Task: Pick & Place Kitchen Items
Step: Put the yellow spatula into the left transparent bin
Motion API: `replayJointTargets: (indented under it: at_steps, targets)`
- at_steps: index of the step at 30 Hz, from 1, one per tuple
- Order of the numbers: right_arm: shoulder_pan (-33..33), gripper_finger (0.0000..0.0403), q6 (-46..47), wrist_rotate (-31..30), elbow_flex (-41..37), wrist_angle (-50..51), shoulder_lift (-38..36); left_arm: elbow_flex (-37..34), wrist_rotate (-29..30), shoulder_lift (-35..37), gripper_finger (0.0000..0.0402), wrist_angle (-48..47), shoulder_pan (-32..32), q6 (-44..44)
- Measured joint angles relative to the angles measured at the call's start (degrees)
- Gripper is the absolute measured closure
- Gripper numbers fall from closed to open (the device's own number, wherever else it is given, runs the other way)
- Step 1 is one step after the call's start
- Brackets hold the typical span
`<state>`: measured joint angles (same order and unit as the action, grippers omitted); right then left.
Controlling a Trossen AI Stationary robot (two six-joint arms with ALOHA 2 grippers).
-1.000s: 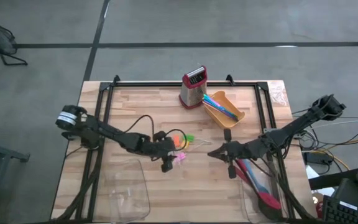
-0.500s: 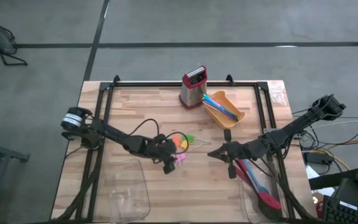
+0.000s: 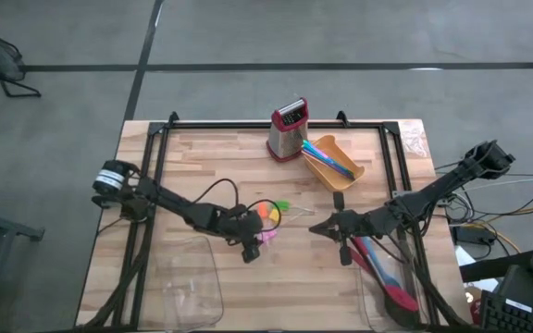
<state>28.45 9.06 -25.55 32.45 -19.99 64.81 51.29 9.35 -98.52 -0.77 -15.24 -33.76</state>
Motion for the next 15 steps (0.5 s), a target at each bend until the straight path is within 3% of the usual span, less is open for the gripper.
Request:
replayJointTargets:
  at_steps: [15]
  targets:
    - [0.0, 0.0394, 0.0, 0.0, 0.0, -0.1, 0.0, -0.7, -0.8, -1.5, 0.0227, 2.0, 0.1, -1.0]
